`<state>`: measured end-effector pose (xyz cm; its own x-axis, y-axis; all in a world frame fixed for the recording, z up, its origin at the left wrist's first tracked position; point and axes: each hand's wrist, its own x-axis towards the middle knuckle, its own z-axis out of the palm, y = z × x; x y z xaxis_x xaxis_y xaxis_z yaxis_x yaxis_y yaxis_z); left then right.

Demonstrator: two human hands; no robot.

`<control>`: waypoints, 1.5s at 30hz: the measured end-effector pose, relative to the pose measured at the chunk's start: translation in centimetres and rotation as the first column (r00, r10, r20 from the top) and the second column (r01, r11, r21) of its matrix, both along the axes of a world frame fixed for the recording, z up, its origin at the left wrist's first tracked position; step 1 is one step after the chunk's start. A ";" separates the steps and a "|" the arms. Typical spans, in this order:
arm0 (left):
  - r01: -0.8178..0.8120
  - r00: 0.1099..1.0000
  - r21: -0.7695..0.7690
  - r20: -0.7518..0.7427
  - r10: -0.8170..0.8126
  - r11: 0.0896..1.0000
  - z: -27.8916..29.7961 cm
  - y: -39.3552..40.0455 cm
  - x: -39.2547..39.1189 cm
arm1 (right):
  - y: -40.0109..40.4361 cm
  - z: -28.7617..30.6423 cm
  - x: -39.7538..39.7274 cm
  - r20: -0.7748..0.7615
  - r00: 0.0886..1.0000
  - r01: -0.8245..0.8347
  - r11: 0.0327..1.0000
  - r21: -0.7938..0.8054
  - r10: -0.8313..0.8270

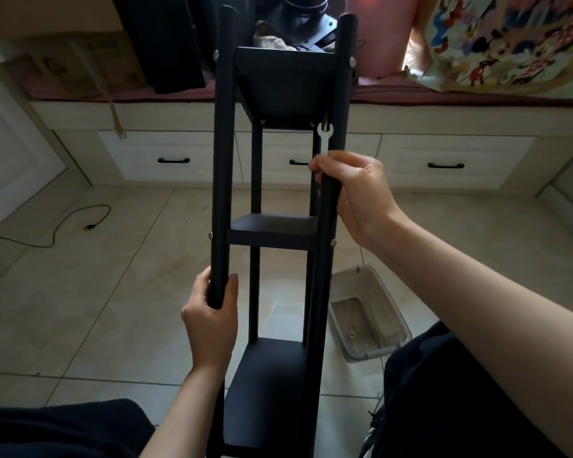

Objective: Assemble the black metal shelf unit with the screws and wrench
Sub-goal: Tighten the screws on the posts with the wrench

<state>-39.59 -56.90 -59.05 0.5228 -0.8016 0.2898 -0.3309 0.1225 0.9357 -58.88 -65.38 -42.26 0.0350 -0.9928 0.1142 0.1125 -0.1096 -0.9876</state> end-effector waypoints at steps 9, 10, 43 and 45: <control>-0.004 0.999 0.039 -0.039 0.006 0.999 0.0 -1.6 0.7 | 0.7 1.3 1.5 -0.013 0.997 -0.077 0.994 -0.074 0.076; -0.013 1.000 0.051 -0.018 0.014 0.999 -0.1 -1.6 0.8 | 0.8 1.4 1.8 -0.029 0.997 -0.078 0.994 -0.082 0.076; 0.014 0.999 -0.069 -0.046 -0.017 0.997 3.1 2.9 -3.2 | 1.8 1.3 8.2 -0.112 0.970 -0.231 0.962 -0.148 0.216; 0.005 0.998 -0.079 -0.060 -0.010 0.997 3.0 2.7 -2.5 | 1.7 1.4 7.9 -0.133 0.955 -0.280 0.952 -0.120 0.264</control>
<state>-42.14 -54.21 -56.10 0.5355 -0.7812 0.3208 -0.2732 0.1992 0.9411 -50.95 -63.65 -40.82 0.3220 -0.9190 0.2273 0.0442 -0.2252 -0.9733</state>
